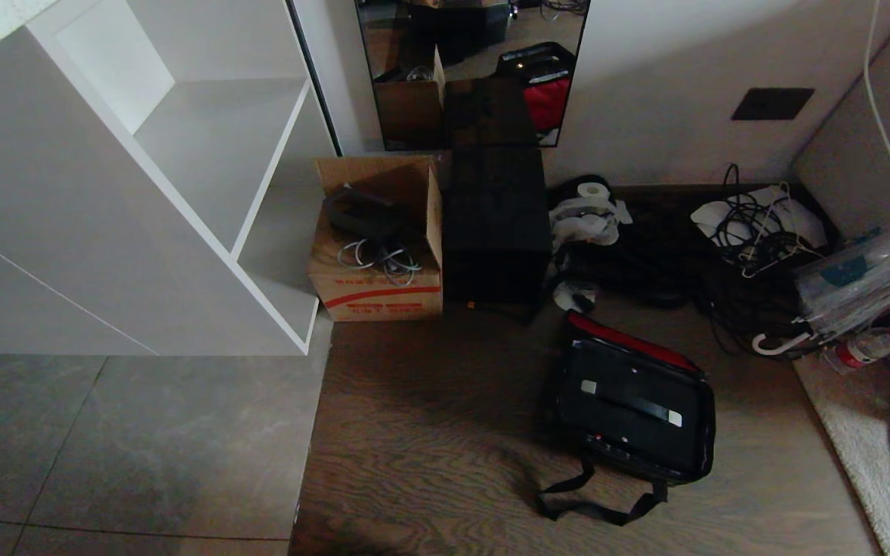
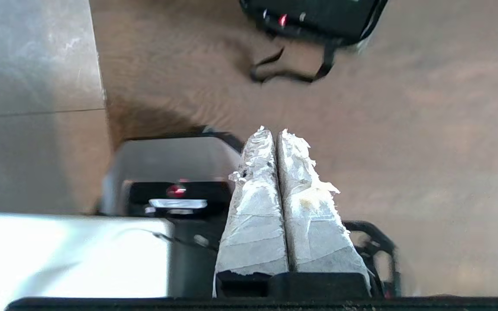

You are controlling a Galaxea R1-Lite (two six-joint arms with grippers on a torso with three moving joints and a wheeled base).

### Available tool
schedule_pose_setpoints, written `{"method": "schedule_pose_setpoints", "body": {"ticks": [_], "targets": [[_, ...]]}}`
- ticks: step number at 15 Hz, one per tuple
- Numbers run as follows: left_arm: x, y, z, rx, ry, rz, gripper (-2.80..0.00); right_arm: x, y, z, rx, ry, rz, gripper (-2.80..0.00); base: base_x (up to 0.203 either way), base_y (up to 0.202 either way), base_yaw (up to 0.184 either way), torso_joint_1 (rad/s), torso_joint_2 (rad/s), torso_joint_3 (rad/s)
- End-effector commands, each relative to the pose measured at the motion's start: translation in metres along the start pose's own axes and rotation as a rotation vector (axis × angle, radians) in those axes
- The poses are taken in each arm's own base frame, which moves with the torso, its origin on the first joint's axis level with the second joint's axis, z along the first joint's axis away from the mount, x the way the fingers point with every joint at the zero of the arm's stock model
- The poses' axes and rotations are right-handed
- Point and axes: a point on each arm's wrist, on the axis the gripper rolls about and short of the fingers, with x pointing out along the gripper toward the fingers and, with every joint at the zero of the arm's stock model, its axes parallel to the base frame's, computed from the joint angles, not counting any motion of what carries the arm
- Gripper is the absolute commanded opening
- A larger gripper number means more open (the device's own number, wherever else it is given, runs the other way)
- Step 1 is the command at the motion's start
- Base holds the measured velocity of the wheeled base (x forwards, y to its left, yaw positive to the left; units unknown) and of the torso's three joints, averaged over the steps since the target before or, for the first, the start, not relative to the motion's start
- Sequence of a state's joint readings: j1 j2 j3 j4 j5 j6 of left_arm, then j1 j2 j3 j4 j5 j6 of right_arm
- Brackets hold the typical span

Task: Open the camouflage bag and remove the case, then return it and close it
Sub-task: Grip the handle

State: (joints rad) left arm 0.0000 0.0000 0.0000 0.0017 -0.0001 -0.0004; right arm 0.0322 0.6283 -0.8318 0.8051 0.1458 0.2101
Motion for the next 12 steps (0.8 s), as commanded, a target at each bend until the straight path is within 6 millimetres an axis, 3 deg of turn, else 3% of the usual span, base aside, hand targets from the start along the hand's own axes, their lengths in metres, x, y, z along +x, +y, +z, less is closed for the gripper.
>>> {"method": "schedule_pose_setpoints", "body": {"ticks": [1,4,6,9,12], "targets": [[0.0,0.0,0.0,0.0,0.001,0.0,-2.8,0.082,0.002,0.065,0.082,0.208,-0.036,-2.8,0.0,0.0,0.0,0.0,0.0,0.0],[0.0,0.0,0.0,0.0,0.001,0.0,-2.8,0.173,-0.006,0.117,0.137,0.146,-0.041,-2.8,0.0,0.0,0.0,0.0,0.0,0.0],[0.0,0.0,0.0,0.0,0.001,0.0,-2.8,0.235,-0.022,0.137,0.165,0.113,-0.055,-2.8,0.0,0.0,0.0,0.0,0.0,0.0],[0.0,0.0,0.0,-0.001,0.0,0.0,-2.8,0.318,-0.062,0.146,0.209,0.095,-0.108,-2.8,0.0,0.0,0.0,0.0,0.0,0.0],[0.0,0.0,0.0,0.0,0.001,0.0,-2.8,0.38,-0.104,0.143,0.238,0.081,-0.179,-2.8,0.0,0.0,0.0,0.0,0.0,0.0]]}}
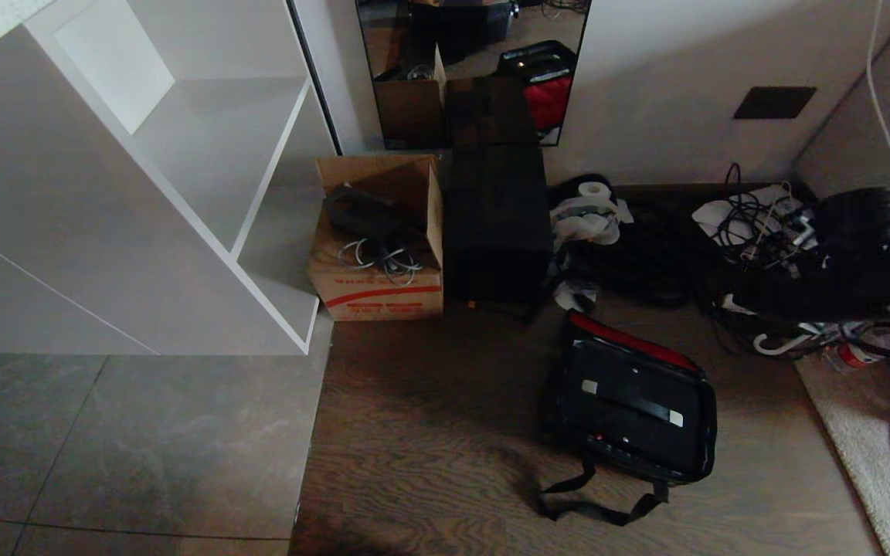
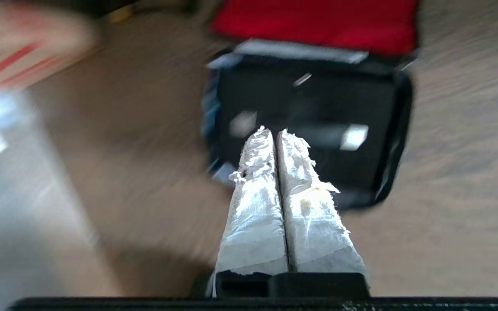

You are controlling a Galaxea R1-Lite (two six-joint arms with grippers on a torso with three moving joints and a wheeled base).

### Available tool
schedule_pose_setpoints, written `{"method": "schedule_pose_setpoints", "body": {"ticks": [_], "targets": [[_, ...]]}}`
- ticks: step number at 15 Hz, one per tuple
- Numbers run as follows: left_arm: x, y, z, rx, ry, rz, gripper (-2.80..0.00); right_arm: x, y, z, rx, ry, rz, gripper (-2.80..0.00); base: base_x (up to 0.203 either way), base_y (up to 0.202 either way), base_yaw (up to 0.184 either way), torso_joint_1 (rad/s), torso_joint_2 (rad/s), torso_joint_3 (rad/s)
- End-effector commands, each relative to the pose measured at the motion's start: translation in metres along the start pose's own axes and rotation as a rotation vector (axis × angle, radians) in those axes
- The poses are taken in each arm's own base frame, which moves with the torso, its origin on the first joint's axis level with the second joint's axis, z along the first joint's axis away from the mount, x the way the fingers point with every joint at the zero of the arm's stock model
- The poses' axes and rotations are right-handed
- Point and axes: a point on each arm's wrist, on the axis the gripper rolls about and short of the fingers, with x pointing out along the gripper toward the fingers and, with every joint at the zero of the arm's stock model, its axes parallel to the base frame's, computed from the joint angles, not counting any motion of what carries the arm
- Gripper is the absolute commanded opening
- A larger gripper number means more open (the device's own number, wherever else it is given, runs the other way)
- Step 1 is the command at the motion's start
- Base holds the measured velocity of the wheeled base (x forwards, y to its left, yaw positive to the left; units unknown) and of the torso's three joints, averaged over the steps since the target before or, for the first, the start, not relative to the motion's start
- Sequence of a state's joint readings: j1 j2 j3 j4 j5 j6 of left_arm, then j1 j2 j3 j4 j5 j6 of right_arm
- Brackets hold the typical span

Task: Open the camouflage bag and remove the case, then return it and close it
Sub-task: Grip the handle

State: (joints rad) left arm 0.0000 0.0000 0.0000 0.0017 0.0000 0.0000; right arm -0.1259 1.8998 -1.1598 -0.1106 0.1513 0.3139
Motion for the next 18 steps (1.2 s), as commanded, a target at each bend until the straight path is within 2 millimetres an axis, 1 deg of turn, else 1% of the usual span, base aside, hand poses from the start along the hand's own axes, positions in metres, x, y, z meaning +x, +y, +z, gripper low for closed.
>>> {"method": "schedule_pose_setpoints", "body": {"ticks": [1,3,5,6,8,9,12,15,17,18], "targets": [[0.0,0.0,0.0,-0.001,0.001,0.0,-2.8,0.08,-0.042,-0.019,0.028,0.093,-0.092,-2.8,0.0,0.0,0.0,0.0,0.0,0.0],[0.0,0.0,0.0,0.0,0.001,0.0,-2.8,0.111,-0.069,-0.024,0.002,0.094,-0.138,-2.8,0.0,0.0,0.0,0.0,0.0,0.0],[0.0,0.0,0.0,0.0,0.001,0.0,-2.8,0.134,-0.089,-0.027,-0.012,0.085,-0.165,-2.8,0.0,0.0,0.0,0.0,0.0,0.0],[0.0,0.0,0.0,-0.002,0.001,0.0,-2.8,0.144,-0.098,-0.033,-0.019,0.092,-0.192,-2.8,0.0,0.0,0.0,0.0,0.0,0.0],[0.0,0.0,0.0,-0.001,0.001,0.0,-2.8,0.153,-0.119,-0.039,-0.075,0.116,-0.243,-2.8,0.0,0.0,0.0,0.0,0.0,0.0],[0.0,0.0,0.0,-0.001,0.001,0.0,-2.8,0.157,-0.127,-0.044,-0.114,0.134,-0.256,-2.8,0.0,0.0,0.0,0.0,0.0,0.0],[0.0,0.0,0.0,0.0,0.001,0.0,-2.8,0.171,-0.142,-0.058,-0.167,0.177,-0.302,-2.8,0.0,0.0,0.0,0.0,0.0,0.0],[0.0,0.0,0.0,0.0,0.001,0.0,-2.8,0.186,-0.151,-0.077,-0.178,0.222,-0.332,-2.8,0.0,0.0,0.0,0.0,0.0,0.0],[0.0,0.0,0.0,0.0,0.001,0.0,-2.8,0.199,-0.158,-0.092,-0.189,0.258,-0.356,-2.8,0.0,0.0,0.0,0.0,0.0,0.0],[0.0,0.0,0.0,0.0,0.001,0.0,-2.8,0.205,-0.161,-0.096,-0.202,0.265,-0.36,-2.8,0.0,0.0,0.0,0.0,0.0,0.0]]}}
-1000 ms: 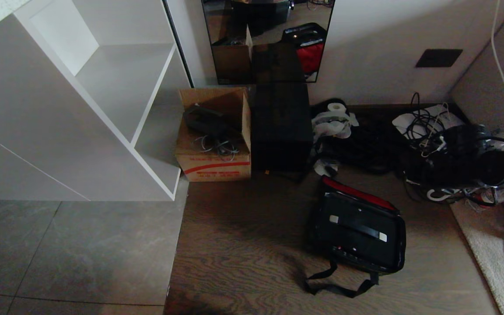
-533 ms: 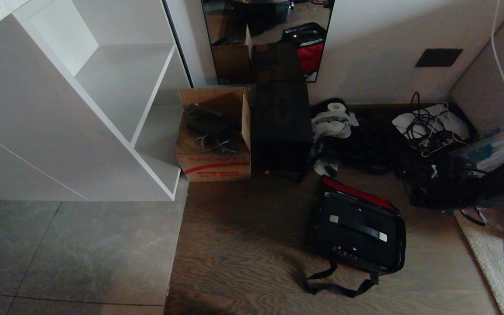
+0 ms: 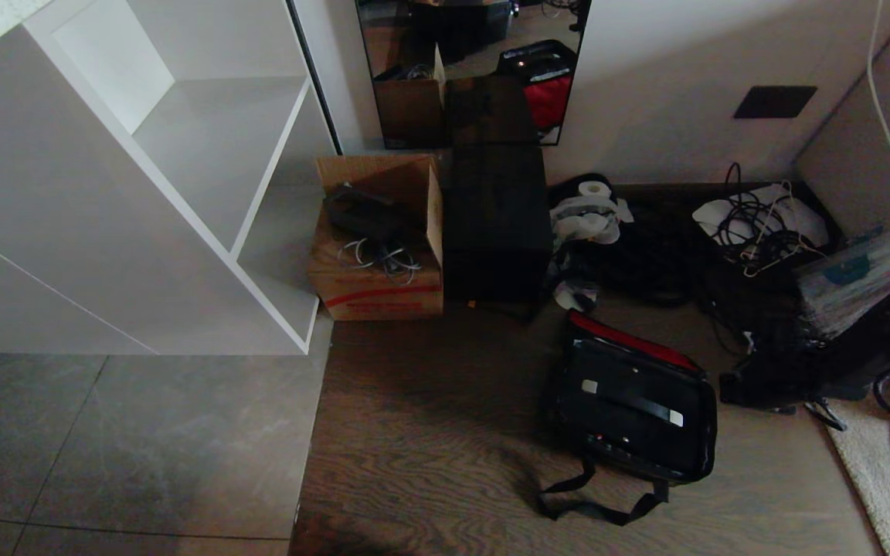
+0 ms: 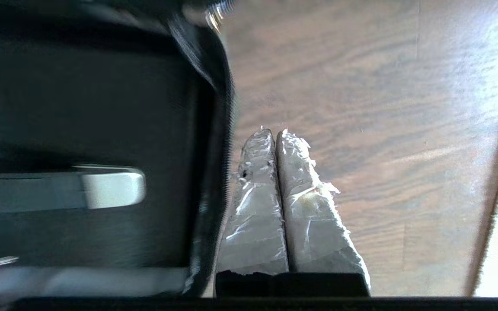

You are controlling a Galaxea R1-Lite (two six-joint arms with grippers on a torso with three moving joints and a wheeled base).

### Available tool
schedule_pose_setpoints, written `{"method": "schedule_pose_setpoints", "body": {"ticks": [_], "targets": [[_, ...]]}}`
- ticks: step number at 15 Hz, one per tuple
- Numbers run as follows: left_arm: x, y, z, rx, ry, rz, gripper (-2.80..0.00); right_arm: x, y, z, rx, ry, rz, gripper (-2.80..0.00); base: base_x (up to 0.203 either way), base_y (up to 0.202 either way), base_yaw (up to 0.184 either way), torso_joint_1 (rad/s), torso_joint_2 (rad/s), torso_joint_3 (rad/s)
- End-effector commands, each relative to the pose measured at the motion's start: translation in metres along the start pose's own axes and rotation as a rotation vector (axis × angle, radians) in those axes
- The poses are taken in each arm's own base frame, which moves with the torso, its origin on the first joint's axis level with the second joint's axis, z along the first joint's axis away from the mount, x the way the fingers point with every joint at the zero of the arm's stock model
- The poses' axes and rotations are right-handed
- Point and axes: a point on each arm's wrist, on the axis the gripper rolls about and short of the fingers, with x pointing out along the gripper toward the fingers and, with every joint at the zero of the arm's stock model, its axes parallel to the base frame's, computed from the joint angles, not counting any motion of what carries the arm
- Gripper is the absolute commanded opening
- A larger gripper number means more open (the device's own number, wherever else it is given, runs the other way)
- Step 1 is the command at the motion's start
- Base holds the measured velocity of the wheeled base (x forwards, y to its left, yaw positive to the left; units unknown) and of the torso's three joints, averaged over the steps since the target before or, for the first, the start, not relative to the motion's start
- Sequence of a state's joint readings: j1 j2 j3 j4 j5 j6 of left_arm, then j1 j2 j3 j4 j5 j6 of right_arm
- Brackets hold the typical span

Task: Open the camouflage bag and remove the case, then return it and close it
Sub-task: Grip the handle

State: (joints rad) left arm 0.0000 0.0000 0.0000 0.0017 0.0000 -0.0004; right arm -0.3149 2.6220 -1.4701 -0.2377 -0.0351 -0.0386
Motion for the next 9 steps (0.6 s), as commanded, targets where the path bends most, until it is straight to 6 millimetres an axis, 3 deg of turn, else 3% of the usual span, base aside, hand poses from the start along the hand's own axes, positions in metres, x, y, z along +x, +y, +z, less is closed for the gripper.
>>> {"method": "schedule_pose_setpoints", "body": {"ticks": [1,4,9], "targets": [[0.0,0.0,0.0,0.0,0.001,0.0,-2.8,0.023,0.002,-0.015,-0.014,0.038,-0.001,-2.8,0.0,0.0,0.0,0.0,0.0,0.0],[0.0,0.0,0.0,-0.001,0.001,0.0,-2.8,0.035,0.004,-0.017,-0.035,0.033,0.012,-2.8,0.0,0.0,0.0,0.0,0.0,0.0],[0.0,0.0,0.0,0.0,0.0,0.0,-2.8,0.026,0.005,-0.009,-0.042,0.045,0.086,-2.8,0.0,0.0,0.0,0.0,0.0,0.0]]}}
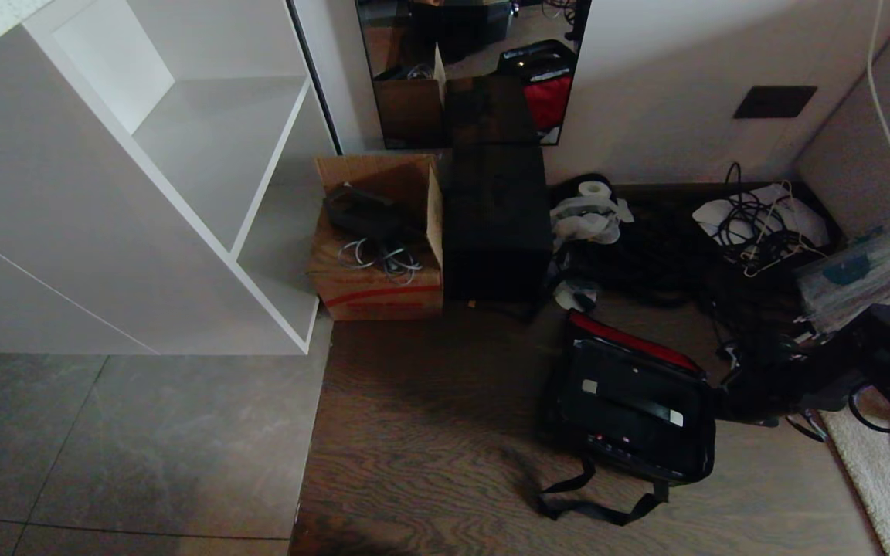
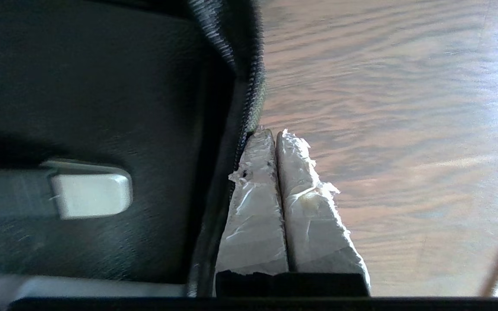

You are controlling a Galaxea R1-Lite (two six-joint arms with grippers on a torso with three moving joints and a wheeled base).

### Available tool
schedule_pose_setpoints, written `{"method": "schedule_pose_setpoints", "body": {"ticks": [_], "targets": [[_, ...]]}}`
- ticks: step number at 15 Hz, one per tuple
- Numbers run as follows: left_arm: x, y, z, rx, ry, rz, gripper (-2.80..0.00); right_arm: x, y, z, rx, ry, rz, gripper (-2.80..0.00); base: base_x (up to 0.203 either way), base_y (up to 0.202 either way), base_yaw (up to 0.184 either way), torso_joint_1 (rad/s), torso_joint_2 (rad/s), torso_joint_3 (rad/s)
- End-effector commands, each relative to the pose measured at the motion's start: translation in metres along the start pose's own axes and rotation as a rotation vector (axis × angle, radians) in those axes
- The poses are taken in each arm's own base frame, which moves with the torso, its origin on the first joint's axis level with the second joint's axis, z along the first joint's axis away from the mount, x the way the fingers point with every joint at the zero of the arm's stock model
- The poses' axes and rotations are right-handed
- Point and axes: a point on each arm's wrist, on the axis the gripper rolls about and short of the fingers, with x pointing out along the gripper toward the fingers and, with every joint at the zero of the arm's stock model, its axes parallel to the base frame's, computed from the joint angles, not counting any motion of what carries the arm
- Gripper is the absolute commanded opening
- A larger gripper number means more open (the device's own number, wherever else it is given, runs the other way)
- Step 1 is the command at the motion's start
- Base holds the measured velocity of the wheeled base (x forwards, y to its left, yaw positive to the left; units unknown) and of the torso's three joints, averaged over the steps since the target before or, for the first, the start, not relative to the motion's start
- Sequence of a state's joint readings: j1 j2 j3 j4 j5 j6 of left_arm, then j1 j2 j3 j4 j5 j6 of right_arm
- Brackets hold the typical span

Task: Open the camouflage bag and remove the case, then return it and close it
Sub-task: Grip the handle

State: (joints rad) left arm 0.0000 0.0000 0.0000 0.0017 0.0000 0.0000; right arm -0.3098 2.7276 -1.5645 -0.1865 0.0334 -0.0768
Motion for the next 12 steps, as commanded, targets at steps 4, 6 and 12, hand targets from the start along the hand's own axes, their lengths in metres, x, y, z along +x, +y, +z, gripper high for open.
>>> {"method": "schedule_pose_setpoints", "body": {"ticks": [4,6,12], "targets": [[0.0,0.0,0.0,-0.001,0.0,0.0,-2.8,-0.024,0.009,0.003,-0.015,0.09,0.053,-2.8,0.0,0.0,0.0,0.0,0.0,0.0],[0.0,0.0,0.0,0.0,0.001,0.0,-2.8,-0.025,0.01,0.003,-0.06,0.087,0.055,-2.8,0.0,0.0,0.0,0.0,0.0,0.0],[0.0,0.0,0.0,-0.001,0.001,0.0,-2.8,-0.093,0.011,0.038,-0.063,-0.009,0.163,-2.8,0.0,0.0,0.0,0.0,0.0,0.0]]}}
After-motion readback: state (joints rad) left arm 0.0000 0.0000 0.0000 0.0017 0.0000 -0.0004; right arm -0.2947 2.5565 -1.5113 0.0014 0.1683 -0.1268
